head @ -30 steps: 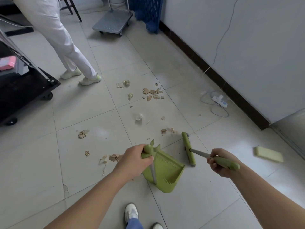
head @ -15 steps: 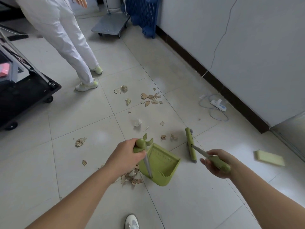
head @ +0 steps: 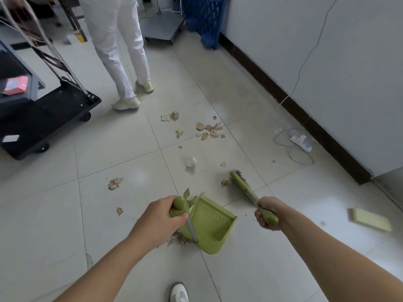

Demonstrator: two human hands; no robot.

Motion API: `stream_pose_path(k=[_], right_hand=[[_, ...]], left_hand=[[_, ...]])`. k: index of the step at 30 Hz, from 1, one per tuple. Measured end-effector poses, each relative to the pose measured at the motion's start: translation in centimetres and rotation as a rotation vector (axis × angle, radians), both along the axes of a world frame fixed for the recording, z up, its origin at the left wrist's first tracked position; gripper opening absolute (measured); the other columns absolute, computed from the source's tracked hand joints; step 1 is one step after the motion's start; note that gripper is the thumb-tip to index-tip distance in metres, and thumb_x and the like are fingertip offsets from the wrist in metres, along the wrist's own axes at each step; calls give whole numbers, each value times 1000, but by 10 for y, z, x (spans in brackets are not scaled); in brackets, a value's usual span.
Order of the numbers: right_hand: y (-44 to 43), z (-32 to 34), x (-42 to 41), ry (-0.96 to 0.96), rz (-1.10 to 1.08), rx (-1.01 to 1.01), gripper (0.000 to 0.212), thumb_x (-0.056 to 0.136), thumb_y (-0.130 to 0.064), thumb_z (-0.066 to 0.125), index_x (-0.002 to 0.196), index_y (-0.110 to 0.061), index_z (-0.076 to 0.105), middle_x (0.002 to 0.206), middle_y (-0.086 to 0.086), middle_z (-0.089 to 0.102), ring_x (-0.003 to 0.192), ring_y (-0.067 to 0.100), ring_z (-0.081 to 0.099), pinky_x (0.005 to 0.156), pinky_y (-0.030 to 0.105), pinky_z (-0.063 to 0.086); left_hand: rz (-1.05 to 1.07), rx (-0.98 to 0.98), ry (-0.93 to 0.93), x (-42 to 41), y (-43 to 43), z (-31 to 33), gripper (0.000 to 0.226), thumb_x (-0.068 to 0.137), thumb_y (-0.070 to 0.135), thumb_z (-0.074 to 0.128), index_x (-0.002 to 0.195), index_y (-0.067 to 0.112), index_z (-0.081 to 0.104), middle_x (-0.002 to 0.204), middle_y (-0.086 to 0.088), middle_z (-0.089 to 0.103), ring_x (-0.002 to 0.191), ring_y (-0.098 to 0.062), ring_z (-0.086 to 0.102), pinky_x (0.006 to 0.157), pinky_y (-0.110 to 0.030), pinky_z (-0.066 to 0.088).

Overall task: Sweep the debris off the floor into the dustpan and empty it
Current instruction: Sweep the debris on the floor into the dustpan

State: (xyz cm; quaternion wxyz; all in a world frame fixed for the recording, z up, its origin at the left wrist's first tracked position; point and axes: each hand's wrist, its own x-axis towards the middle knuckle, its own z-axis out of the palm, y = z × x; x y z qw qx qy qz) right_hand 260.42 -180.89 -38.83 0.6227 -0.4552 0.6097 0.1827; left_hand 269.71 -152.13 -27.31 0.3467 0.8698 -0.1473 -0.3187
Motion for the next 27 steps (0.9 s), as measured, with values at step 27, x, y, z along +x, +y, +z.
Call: stream_pose_path(k=[27], right_hand=[[115,34,1,6,351,84,18,95,-9,37,110,-5,46,64,8,47,27,11,44,32,13,35]], left_hand=[[186,-20,-6,-43,78,9,4,87,25,60,87,21,62,65,6,49,45,-12,40,34,-22,35]])
